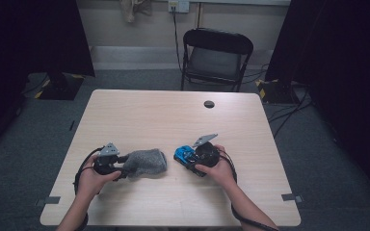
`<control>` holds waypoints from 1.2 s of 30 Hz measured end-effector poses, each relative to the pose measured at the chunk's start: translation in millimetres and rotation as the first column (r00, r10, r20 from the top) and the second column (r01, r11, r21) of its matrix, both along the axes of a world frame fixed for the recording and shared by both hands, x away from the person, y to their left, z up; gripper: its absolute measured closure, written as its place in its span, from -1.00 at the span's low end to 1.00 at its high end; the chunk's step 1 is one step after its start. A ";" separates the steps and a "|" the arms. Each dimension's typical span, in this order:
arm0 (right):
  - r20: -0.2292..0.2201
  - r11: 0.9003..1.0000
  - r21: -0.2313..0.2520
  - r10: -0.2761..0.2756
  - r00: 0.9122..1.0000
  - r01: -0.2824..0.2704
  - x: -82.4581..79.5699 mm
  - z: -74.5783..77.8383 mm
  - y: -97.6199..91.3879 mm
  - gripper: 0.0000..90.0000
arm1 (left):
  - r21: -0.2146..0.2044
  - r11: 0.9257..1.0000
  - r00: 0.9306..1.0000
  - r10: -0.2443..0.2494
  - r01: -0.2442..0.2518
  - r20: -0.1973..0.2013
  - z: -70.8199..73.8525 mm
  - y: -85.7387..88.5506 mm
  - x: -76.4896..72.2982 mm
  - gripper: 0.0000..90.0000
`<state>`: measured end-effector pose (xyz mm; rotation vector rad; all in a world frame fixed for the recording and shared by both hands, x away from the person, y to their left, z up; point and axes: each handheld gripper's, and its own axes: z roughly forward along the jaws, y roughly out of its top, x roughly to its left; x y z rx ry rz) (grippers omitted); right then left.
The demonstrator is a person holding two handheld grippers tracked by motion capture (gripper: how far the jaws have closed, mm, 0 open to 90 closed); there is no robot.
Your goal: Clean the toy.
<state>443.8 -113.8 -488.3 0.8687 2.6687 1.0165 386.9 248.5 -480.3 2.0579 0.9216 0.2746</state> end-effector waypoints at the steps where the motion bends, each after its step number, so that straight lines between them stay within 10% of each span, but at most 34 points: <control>1: 0.002 1.000 -0.001 0.001 1.000 -0.001 -0.2 0.0 0.1 -0.45 | -0.001 1.000 1.000 -0.005 0.005 0.014 2.3 0.9 0.5 -0.34; 7: 0.001 1.000 -0.011 0.001 1.000 -0.001 -1.2 0.2 -0.2 -0.45 | 0.033 0.995 0.991 -0.097 0.095 0.092 21.1 -10.9 5.3 -0.53; 14: 0.002 1.000 -0.017 -0.008 1.000 0.008 -1.8 0.3 0.3 -0.46 | 0.109 0.976 0.978 -0.197 0.189 0.064 7.9 -44.8 20.2 -0.60; 26: 0.013 0.997 -0.079 0.006 1.000 -0.005 -2.5 2.2 5.0 -0.49 | 0.185 0.968 0.981 -0.185 0.171 0.062 -10.5 -53.5 14.9 -0.42; 36: 0.016 0.996 -0.092 0.002 1.000 -0.001 -2.5 0.6 15.6 -0.66 | 0.168 0.974 0.983 -0.167 0.153 0.074 -13.2 -52.2 12.8 -0.29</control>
